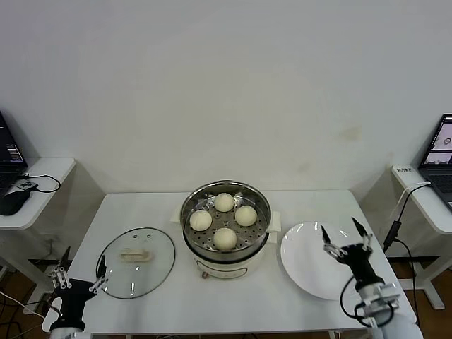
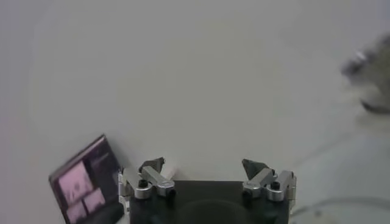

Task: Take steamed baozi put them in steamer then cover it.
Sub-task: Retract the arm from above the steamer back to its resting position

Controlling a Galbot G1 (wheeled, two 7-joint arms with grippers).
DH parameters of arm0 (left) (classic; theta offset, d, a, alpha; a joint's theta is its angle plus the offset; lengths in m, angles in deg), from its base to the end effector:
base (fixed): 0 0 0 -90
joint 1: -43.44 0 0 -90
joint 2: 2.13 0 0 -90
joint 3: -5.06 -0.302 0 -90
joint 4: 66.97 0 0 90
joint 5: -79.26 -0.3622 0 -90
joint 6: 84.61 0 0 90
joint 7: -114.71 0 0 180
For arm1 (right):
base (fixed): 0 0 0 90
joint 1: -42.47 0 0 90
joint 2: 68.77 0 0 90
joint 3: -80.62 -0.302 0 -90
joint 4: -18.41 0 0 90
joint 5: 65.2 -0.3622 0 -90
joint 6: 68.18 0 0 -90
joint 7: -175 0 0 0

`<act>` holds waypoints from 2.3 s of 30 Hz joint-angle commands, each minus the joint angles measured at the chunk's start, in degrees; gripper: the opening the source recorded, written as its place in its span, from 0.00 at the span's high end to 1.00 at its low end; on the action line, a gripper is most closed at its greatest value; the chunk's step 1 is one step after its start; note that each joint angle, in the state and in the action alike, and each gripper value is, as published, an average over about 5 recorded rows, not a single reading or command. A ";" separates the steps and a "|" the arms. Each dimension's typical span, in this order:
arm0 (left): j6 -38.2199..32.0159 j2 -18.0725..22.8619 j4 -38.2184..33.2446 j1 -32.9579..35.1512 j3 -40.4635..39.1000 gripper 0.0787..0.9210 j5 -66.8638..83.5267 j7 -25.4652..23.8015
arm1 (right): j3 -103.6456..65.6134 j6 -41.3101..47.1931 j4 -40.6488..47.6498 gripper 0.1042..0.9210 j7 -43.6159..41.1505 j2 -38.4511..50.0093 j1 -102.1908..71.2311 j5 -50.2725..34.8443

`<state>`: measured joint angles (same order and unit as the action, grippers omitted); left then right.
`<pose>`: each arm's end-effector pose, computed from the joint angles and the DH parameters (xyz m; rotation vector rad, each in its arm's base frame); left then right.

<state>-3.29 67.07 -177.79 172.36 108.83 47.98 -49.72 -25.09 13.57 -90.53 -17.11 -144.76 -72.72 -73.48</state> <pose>0.1721 0.1369 -0.3103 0.1932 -2.7673 -1.4708 0.2318 -0.1347 -0.2820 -0.0895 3.0647 -0.3114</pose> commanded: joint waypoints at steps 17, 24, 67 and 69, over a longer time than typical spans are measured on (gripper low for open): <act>-3.10 -3.78 15.52 -9.97 -5.54 0.12 -36.39 -2.68 | -8.59 0.22 -0.61 0.12 3.68 -7.83 -8.36 0.63; -2.59 -4.85 19.33 -14.01 -7.75 0.12 -35.90 -3.43 | -8.82 0.87 -1.10 0.12 3.79 -8.64 -8.97 -0.54; -2.04 -6.19 34.21 -31.10 -13.76 0.12 -35.22 -3.14 | -9.74 0.37 0.35 0.12 3.58 -10.87 -9.90 0.60; -2.14 -6.04 34.93 -31.37 -13.79 0.12 -35.27 -2.81 | -9.80 0.38 0.29 0.12 3.55 -10.87 -9.91 0.57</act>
<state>-5.32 60.96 -146.14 143.10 95.33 12.82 -53.05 -34.82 13.96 -90.23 -13.54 -155.56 -82.61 -72.88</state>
